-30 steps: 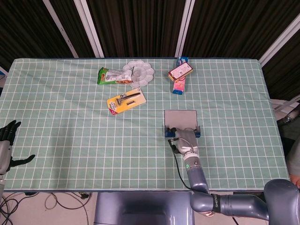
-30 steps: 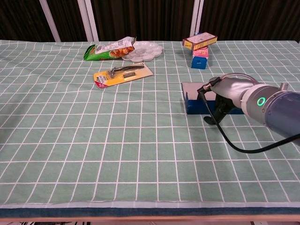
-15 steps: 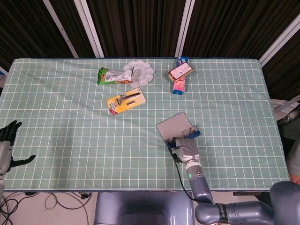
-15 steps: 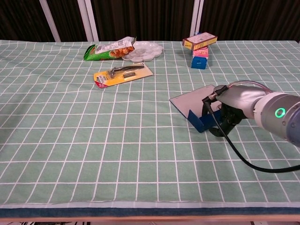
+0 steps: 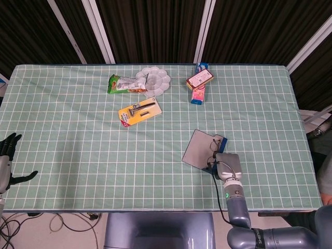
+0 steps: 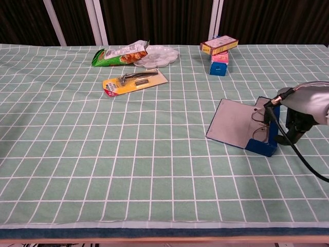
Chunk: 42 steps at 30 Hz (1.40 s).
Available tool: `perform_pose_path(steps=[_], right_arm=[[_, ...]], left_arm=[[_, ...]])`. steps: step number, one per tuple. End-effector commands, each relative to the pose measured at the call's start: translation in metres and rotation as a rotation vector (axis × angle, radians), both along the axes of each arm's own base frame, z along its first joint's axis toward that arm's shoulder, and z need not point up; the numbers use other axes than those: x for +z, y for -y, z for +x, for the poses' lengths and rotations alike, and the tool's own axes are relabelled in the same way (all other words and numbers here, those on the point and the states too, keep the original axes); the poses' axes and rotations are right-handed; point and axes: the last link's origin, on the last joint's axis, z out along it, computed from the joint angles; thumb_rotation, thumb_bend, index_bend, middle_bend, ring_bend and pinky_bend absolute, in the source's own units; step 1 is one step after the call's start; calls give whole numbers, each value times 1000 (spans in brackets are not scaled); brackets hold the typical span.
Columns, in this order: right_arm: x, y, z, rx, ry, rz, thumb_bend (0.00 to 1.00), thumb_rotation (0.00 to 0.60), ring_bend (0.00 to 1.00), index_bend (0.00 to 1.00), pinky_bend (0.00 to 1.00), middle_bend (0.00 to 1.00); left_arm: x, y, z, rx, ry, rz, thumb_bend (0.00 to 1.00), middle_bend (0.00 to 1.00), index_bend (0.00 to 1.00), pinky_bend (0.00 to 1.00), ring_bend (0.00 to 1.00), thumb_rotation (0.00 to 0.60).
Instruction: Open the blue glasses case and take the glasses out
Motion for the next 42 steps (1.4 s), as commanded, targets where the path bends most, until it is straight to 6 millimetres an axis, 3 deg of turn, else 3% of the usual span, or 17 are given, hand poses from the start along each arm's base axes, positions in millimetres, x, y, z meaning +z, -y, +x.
perform_pose_path(steps=[1,10,23,33,42], right_arm=[[6,6,4,4,33,-47,344,600,1000,204,1000,994],[-3,21,12,-2,45,-74,219,600,1000,74,1000,993],[-18,30,4,-39,22,-76,209,600,1000,56,1000,993],[-7,30,-11,-57,-36,-97,212,600,1000,56,1000,993],[12,30,-36,-116,-82,-137,215,600,1000,45,1000,992]], left_arm=[[0,0,0,0,-1,0,21,0,0,0,0,600],[1,0,-1,5,0,7,21,0,0,0,0,600],[0,-1,-1,6,2,0,21,0,0,0,0,600],[-1,-1,-1,8,1,0,21,0,0,0,0,600],[0,1,0,7,2,3,21,0,0,0,0,600]])
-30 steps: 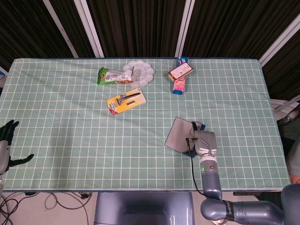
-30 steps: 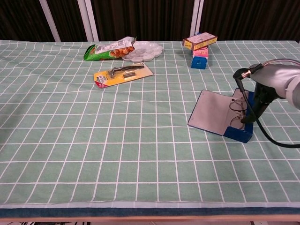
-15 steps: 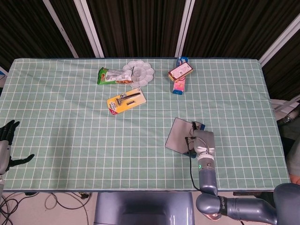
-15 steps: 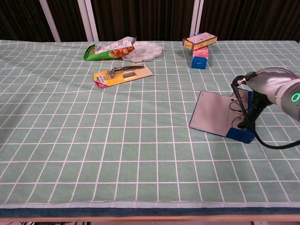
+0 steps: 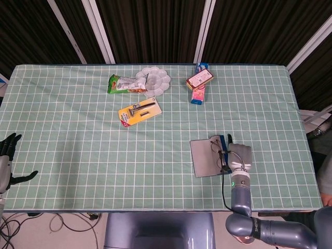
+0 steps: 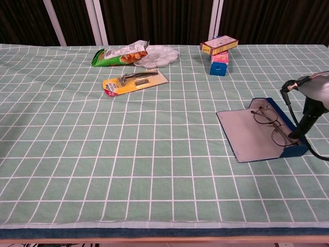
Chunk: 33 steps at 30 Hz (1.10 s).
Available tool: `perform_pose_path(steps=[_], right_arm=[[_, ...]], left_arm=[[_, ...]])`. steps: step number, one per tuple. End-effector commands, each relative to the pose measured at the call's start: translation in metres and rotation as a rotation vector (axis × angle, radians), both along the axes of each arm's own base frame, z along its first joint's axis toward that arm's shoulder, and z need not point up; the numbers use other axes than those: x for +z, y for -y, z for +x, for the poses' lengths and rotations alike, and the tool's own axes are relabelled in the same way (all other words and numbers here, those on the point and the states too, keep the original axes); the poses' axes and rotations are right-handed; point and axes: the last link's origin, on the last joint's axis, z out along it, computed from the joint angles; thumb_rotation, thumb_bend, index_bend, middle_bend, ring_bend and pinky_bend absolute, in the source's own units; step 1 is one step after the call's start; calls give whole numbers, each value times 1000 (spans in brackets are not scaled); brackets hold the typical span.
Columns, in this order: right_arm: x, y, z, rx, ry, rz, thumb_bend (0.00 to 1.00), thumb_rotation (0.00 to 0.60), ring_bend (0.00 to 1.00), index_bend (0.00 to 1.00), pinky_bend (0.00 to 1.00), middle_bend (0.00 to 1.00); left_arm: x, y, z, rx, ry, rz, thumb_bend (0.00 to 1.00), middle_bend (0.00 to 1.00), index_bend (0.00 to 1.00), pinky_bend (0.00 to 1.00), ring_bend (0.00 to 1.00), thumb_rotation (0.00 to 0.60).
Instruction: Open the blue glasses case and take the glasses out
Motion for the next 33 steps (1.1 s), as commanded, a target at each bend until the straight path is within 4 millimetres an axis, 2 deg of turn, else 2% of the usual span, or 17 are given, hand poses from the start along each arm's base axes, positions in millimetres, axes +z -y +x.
perform_pose_path(steps=[1,12,23,33], right_arm=[[6,1,-9,-23,-16,-13,216,600,1000,44,1000,992],[22,11,-34,-88,-74,-42,218,600,1000,39,1000,993],[23,23,-44,-125,-102,-53,219,600,1000,38,1000,993],[26,38,-45,-122,-116,-84,233,600,1000,38,1000,992]], left_arm=[[0,1,0,0,0,0,21,0,0,0,0,600],[0,2,1,-2,-1,-1,21,0,0,0,0,600],[1,3,1,0,1,2,21,0,0,0,0,600],[2,3,1,2,2,3,21,0,0,0,0,600]])
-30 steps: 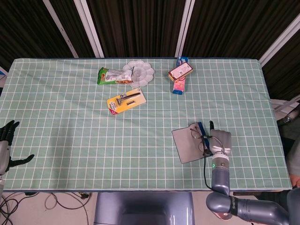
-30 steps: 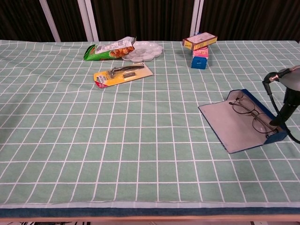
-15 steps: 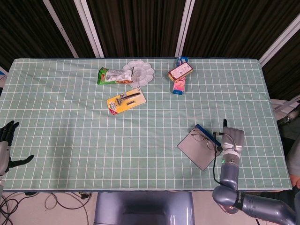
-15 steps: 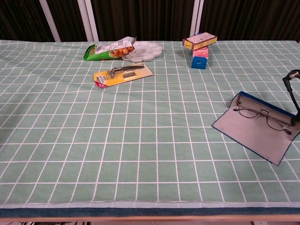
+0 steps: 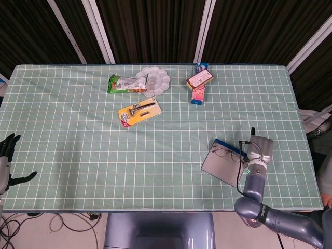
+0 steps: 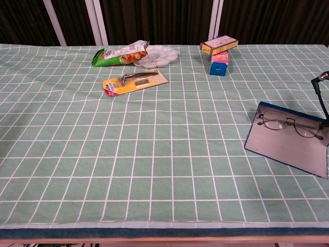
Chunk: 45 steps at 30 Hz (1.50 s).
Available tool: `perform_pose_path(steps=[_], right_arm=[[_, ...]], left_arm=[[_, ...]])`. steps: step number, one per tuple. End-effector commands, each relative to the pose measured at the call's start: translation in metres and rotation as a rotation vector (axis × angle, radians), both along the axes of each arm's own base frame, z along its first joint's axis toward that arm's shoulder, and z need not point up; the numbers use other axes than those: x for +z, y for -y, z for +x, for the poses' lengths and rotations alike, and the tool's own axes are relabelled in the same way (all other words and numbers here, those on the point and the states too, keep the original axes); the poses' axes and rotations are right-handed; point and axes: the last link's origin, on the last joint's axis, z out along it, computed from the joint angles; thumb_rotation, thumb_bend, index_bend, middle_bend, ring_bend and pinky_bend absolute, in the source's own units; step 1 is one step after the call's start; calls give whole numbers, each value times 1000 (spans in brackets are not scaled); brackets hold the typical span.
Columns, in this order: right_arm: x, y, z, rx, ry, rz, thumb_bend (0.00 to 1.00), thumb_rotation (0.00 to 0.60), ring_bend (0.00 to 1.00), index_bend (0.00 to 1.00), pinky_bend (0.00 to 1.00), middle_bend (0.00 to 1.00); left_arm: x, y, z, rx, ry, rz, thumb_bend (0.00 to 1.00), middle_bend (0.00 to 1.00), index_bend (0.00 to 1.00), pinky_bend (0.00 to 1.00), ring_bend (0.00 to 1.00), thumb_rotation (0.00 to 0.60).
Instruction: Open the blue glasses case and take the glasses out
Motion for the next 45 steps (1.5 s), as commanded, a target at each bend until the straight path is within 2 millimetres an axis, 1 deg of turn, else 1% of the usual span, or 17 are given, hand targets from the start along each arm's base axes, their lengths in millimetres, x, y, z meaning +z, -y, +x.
perform_pose_path(steps=[1,9,28,41,45], right_arm=[[0,4,1,2,-1,-4,233,600,1000,38,1000,993],[-4,14,-2,-7,7,-15,233,600,1000,38,1000,993],[-20,39,8,34,17,-47,236,600,1000,42,1000,993],[-27,47,20,81,25,-53,241,600,1000,46,1000,993],[-27,44,24,81,37,-49,272,600,1000,87,1000,992]], left_arm=[[0,0,0,-1,0,0,21,0,0,0,0,600],[0,1,1,0,3,0,21,0,0,0,0,600],[3,2,0,6,7,8,21,0,0,0,0,600],[1,2,0,8,8,0,21,0,0,0,0,600],[1,1,-1,11,9,1,21,0,0,0,0,600]])
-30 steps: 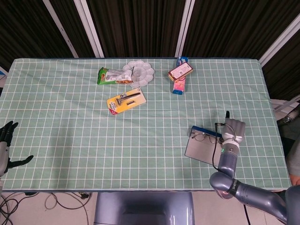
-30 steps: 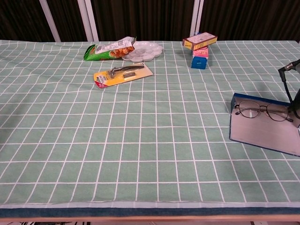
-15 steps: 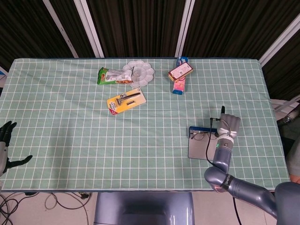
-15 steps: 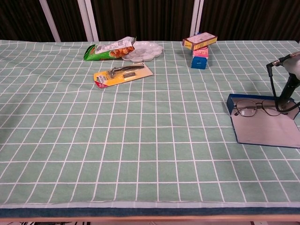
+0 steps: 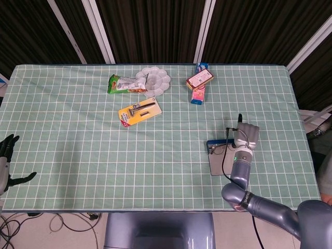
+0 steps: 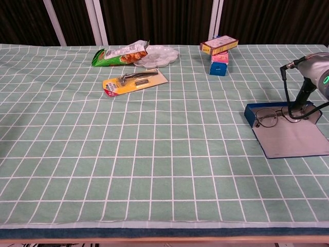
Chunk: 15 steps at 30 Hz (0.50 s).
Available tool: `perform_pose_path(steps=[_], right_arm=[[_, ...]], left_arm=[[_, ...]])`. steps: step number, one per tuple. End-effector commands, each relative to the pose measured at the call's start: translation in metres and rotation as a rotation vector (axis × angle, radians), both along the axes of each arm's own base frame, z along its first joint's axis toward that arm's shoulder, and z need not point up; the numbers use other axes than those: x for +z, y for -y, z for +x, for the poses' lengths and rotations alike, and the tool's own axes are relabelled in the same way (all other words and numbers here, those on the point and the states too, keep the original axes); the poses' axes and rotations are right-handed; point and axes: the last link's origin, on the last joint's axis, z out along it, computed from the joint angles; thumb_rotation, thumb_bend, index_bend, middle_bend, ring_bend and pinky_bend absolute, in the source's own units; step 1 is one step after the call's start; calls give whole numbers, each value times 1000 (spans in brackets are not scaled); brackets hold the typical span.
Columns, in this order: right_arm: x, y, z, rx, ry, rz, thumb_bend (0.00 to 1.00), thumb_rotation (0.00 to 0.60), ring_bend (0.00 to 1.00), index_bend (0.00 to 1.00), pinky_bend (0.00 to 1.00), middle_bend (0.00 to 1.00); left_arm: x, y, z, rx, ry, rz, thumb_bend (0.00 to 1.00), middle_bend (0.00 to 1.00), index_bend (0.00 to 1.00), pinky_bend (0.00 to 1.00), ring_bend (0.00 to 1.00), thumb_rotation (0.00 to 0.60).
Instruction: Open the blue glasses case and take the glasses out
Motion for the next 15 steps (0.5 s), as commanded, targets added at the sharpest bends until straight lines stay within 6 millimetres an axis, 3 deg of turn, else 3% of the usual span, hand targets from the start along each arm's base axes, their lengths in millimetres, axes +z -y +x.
perform_pose_path(steps=[1,15], right_arm=[[1,-3,2,3,7,6,277,600,1000,98,1000,992],[23,-22,18,84,144,81,288,600,1000,326,1000,994]], left_arm=[[0,0,0,1,1,-1,21,0,0,0,0,600],[-1,0,-1,-11,-14,9,21,0,0,0,0,600]])
